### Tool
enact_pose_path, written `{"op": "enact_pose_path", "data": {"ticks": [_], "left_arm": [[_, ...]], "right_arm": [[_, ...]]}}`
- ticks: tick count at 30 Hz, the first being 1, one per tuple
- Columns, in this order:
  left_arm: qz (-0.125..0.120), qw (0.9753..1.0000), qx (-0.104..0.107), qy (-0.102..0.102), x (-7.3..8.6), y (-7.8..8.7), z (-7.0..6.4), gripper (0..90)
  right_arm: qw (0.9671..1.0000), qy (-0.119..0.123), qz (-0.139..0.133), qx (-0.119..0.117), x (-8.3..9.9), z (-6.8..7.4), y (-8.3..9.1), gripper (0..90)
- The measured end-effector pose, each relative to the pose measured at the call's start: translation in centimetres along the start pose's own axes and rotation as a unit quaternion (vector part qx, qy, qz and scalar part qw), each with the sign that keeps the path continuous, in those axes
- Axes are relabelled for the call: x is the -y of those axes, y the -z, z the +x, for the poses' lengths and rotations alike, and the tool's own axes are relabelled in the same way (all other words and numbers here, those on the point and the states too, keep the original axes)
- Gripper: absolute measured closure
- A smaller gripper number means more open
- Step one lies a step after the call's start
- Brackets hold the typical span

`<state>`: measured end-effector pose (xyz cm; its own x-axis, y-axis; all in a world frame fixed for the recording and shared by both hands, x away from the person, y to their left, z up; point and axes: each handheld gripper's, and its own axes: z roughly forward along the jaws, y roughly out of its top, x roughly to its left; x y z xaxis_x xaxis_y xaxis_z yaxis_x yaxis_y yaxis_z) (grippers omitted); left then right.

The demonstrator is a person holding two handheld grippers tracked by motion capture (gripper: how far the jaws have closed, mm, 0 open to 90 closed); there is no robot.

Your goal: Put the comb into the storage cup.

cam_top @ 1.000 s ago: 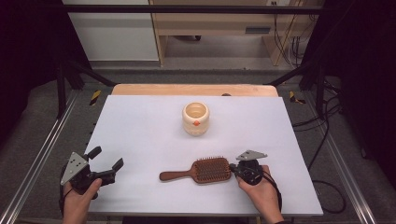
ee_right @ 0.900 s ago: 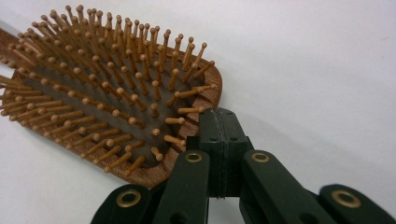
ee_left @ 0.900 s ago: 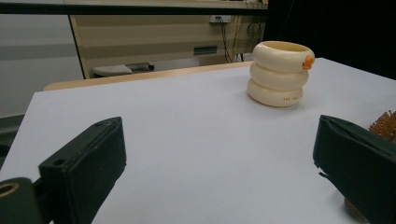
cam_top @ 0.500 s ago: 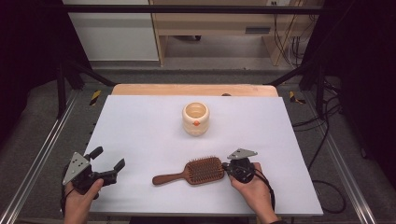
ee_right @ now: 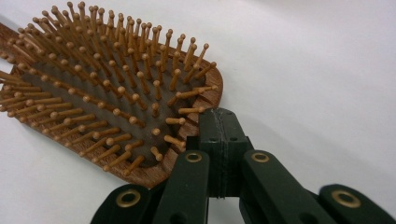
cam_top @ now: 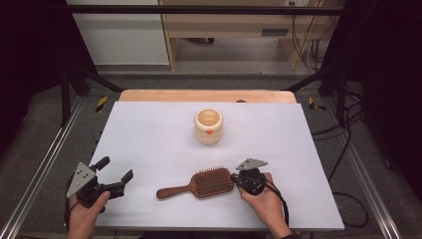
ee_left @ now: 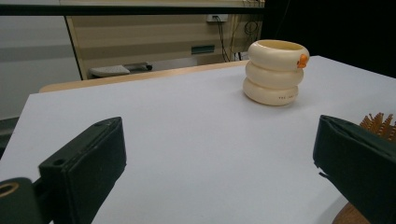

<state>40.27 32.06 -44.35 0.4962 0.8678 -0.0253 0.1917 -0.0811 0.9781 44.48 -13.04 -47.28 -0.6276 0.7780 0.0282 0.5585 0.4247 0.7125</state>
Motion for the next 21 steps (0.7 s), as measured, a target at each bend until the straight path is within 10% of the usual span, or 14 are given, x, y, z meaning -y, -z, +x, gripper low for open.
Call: {"op": "enact_pose_path", "data": {"ticks": [21], "left_arm": [[0.004, 0.9999, 0.013, -0.004, -0.1, -0.2, -0.4, 2.6]], "right_arm": [[0.9995, 0.023, -0.014, -0.016, -1.8, 2.1, -2.0, 90.0]]}}
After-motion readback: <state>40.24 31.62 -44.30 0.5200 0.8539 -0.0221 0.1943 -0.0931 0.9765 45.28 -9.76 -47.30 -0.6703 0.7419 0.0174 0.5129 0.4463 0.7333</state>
